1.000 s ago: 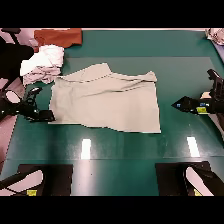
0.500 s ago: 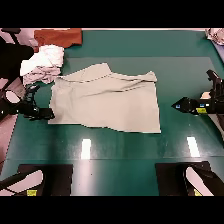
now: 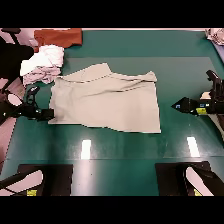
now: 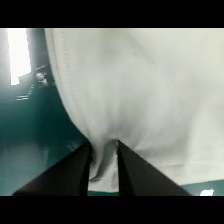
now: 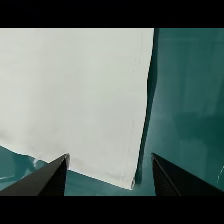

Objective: Fold the shirts.

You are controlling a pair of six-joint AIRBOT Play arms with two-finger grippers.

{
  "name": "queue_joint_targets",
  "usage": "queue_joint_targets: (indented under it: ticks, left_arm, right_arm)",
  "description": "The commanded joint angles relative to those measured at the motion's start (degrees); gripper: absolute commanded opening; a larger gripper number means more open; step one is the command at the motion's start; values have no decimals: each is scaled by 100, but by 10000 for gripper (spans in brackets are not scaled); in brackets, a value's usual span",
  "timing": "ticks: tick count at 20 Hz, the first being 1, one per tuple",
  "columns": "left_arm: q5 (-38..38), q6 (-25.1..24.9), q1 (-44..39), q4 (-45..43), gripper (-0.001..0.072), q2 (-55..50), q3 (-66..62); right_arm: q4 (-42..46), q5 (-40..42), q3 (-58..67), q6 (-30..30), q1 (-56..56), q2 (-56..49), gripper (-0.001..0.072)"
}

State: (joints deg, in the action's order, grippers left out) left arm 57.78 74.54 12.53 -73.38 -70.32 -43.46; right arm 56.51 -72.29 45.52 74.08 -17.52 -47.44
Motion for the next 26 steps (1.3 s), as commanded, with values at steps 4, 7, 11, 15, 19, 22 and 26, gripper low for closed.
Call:
queue_joint_targets:
  ticks: [4,7,11,15,19,22,26]
  left_arm:
    - [328,0,0,221,31,365,-63]
    - [501,68,0,199,31,544,-221]
    - [625,247,0,190,30,750,-555]
    - [835,348,0,356,31,789,-577]
    - [881,348,0,839,31,789,-577]
    - [999,345,0,903,30,789,-579]
    - [1084,348,0,903,30,791,-623]
  right_arm:
    - [4,-7,-4,0,7,0,586]
    - [22,35,-122,-2,4,0,586]
    - [17,109,-575,-7,7,0,586]
    - [13,190,-960,-120,4,0,586]
    - [24,190,-1482,-289,4,0,587]
    - [7,409,-1930,-413,7,-4,588]
    - [-533,745,-2212,-892,7,-586,588]
